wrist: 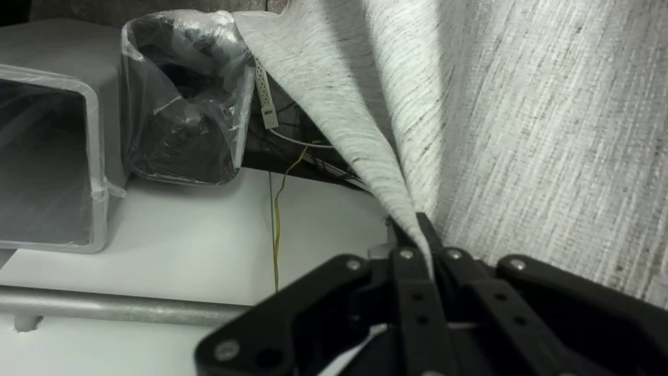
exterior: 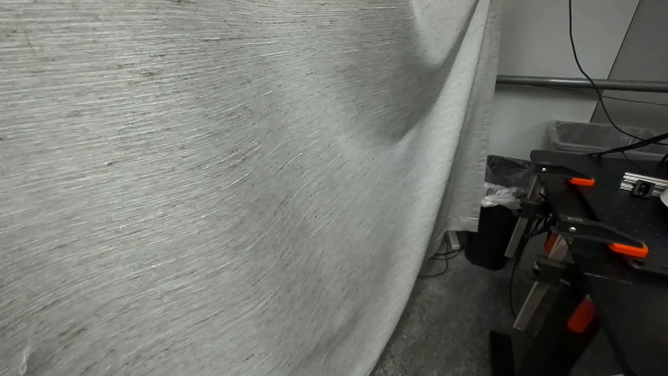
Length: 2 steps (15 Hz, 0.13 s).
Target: Pull the curtain to the right
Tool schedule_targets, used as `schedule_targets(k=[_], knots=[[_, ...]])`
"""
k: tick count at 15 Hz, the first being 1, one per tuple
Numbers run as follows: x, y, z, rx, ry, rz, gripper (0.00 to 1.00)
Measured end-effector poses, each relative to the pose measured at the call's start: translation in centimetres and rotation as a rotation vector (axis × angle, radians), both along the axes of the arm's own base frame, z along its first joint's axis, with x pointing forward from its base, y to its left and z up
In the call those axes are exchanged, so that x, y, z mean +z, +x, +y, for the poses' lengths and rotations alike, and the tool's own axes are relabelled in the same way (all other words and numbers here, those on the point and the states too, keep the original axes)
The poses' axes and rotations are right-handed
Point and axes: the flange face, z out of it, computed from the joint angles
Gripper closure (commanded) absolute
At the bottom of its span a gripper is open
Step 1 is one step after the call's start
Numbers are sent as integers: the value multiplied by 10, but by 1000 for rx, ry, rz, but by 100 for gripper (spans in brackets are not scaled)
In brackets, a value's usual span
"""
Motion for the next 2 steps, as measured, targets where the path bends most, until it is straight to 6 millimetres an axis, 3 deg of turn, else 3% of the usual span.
schedule_targets(k=[2], knots=[[0, -2, -1, -2, 0, 0, 97]])
